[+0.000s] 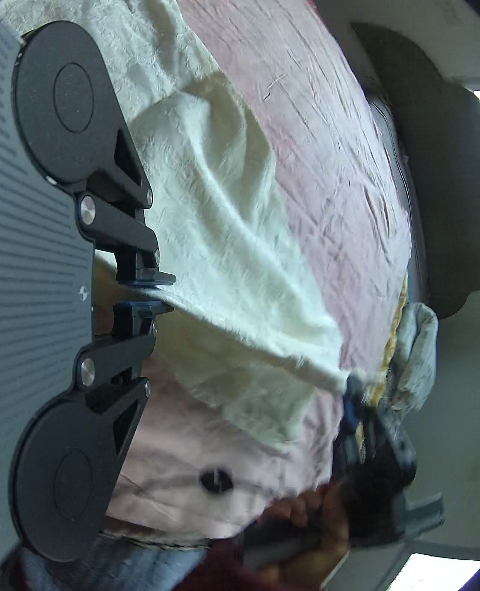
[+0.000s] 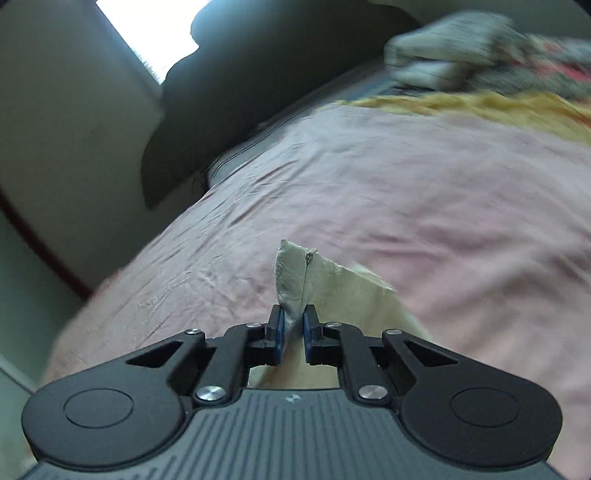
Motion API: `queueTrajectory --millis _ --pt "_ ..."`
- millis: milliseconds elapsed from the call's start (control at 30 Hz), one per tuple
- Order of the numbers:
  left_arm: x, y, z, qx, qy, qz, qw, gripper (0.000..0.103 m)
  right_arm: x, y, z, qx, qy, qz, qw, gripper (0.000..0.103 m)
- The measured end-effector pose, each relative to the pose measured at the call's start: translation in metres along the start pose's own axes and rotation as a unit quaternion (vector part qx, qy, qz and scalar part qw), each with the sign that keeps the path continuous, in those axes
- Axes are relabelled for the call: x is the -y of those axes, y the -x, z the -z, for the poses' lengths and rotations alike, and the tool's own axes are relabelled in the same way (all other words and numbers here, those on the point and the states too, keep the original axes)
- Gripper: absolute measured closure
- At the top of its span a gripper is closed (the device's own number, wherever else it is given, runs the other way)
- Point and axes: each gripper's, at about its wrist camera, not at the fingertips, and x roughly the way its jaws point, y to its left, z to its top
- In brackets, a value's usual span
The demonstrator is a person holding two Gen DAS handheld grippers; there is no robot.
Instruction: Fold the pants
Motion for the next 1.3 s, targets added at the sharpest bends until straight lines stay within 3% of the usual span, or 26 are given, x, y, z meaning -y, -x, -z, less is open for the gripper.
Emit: queueTrajectory --millis 200,333,400,433,467,600,767,800,867,933,967,1000,1033,1100,1167,1233,1300 --pt "0.008 -0.013 0.001 -0.015 -0.008 -0.019 0.9997 0.095 0.060 -0.007 0.027 -0.052 -0.114 0.011 0.992 0.085" --pt "0.009 -0.012 0.000 -0.018 -0.001 -0.024 0.9995 0.095 0.064 -0.016 0.023 -0.037 -0.157 -0.033 0.986 0.058" --pt "0.009 -0.010 0.000 -0.018 0.002 -0.027 0.9995 0.095 0.063 -0.019 0.020 -0.028 -0.160 -0.024 0.986 0.062" --pt "0.010 -0.006 0.000 -0.017 0.000 -0.027 0.9995 0.095 0.065 -0.019 0.019 -0.028 -0.169 -0.023 0.985 0.086" --pt "0.012 -0.001 0.000 -0.014 -0.004 -0.027 0.9995 0.095 0.066 -0.016 0.019 -0.027 -0.173 -0.028 0.984 0.094" --pt "0.020 0.019 0.000 -0.007 -0.028 -0.011 0.9995 0.095 0.067 0.012 0.026 -0.008 -0.144 -0.020 0.989 0.094" --pt "0.023 -0.007 0.010 -0.046 -0.034 -0.008 0.9983 0.093 0.083 0.008 0.032 -0.035 -0.111 0.000 0.993 0.094" --pt "0.022 -0.005 0.010 -0.044 -0.030 -0.006 0.9986 0.079 0.081 0.010 0.028 -0.036 -0.114 0.004 0.993 0.093" --pt "0.020 0.004 0.009 -0.044 -0.023 0.018 0.9986 0.069 0.072 0.024 0.018 -0.013 -0.088 0.040 0.995 0.082" --pt "0.018 0.013 0.008 -0.039 -0.024 0.031 0.9985 0.054 0.057 0.042 0.014 0.048 -0.041 0.133 0.989 0.063" --pt "0.016 0.017 0.006 -0.037 -0.021 0.031 0.9986 0.053 0.044 0.046 0.013 0.075 -0.004 0.165 0.984 0.062" --pt "0.015 0.021 0.004 -0.035 -0.017 0.036 0.9986 0.053 0.027 0.045 0.014 0.086 0.046 0.161 0.982 0.062" --pt "0.013 0.025 0.002 -0.031 -0.012 0.046 0.9984 0.051 0.010 0.039 0.016 0.077 0.091 0.139 0.983 0.062" --pt "0.006 0.032 -0.001 -0.024 0.006 0.055 0.9982 0.047 -0.023 0.010 0.023 0.010 0.159 0.077 0.984 0.061" --pt "-0.002 0.038 0.000 -0.020 0.021 0.037 0.9989 0.046 -0.051 -0.028 0.036 -0.080 0.225 0.016 0.971 0.058" --pt "-0.016 0.043 0.003 -0.024 0.036 0.001 0.9990 0.046 -0.064 -0.064 0.050 -0.119 0.279 0.036 0.952 0.058" --pt "-0.036 0.050 0.009 -0.031 0.063 -0.027 0.9972 0.046 -0.063 -0.080 0.047 -0.093 0.287 0.069 0.951 0.057"
